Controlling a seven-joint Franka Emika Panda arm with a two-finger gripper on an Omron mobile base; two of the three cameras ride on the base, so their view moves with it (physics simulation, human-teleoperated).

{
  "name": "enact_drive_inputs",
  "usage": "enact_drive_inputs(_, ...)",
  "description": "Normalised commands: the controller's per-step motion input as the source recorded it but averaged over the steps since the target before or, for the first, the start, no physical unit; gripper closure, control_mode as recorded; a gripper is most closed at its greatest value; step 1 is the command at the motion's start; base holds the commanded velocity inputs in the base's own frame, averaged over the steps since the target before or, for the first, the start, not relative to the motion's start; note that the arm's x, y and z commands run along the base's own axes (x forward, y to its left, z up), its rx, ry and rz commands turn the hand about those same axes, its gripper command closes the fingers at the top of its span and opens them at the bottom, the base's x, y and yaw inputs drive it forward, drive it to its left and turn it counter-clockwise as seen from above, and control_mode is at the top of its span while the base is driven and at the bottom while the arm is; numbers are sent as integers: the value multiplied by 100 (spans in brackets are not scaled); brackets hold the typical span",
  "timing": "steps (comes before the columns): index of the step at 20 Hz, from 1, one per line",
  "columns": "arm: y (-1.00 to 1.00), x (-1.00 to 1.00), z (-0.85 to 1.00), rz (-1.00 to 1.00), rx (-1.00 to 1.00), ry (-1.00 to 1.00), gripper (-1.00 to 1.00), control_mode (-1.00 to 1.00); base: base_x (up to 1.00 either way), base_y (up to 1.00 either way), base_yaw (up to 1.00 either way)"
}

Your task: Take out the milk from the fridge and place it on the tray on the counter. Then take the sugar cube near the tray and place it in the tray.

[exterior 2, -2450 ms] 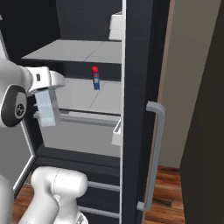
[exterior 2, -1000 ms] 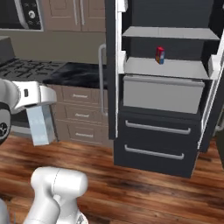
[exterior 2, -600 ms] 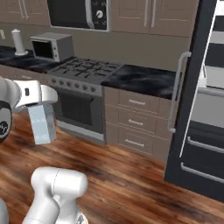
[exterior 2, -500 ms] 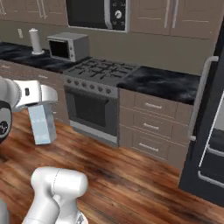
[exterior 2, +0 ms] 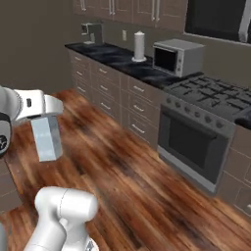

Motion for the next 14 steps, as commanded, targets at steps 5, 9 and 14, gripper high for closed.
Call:
enact_drive_inputs(5, 0, 0, 0, 0, 0, 0, 100, 100, 18, 8, 79)
enact_drive_inputs(9, 0, 0, 0, 0, 0, 0, 100, 100, 8, 25, 78)
enact_drive_inputs(14, 0, 0, 0, 0, 0, 0, 100, 100, 0, 56, 72)
